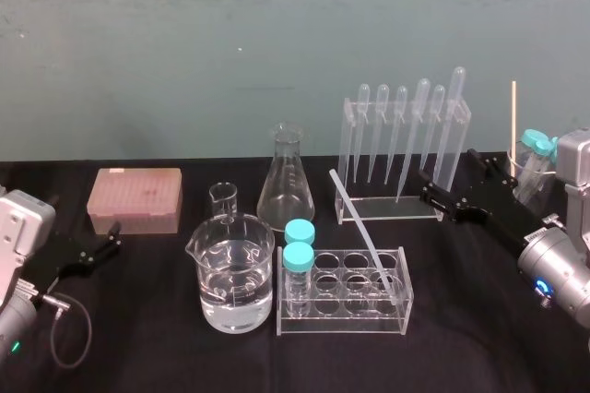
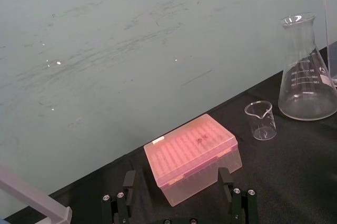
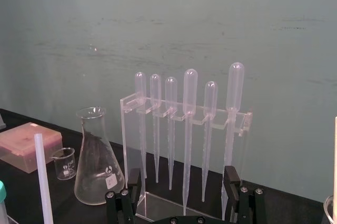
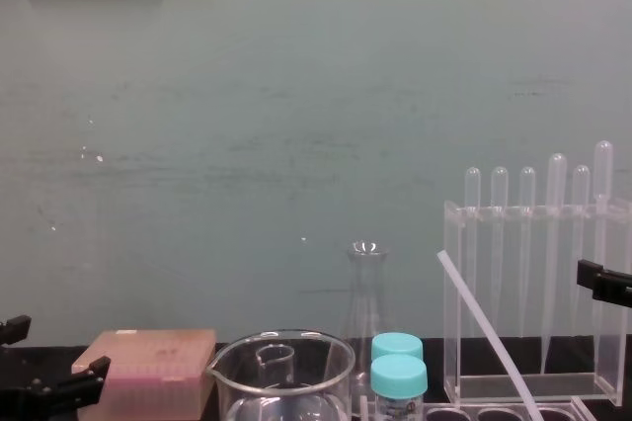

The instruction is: Pick up the stirring rod with one hand, then place it down.

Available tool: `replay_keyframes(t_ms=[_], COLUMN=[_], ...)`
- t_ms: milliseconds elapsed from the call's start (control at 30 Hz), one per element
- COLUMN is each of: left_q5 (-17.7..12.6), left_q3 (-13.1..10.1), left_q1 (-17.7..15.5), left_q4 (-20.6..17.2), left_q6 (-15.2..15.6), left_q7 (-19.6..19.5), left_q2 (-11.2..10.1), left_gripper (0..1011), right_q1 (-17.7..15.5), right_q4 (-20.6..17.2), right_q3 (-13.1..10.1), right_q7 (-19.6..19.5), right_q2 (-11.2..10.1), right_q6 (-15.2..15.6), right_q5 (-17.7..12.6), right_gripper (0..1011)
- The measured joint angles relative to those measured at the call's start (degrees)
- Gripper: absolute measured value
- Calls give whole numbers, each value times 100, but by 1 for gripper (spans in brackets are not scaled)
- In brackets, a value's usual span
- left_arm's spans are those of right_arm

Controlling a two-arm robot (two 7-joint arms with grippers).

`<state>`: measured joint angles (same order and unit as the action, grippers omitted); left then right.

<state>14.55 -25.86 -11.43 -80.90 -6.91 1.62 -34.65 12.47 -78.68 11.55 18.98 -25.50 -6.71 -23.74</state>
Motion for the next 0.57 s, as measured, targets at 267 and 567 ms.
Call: replay_keyframes(t_ms=[267,567], left_q5=[0,0], left_q3=[0,0], left_q1=[0,0], left_q4=[0,0], left_q6=[0,0], left_q7=[0,0], left_q2=[0,0], left_gripper=[1000,1000], right_q1=[0,1], right_q4=[0,0], right_q3=[0,0], right_q7=[2,1], right_q2=[0,0], right_q6=[-5,-4], right_q5=[0,0], right_gripper=[1003,1003])
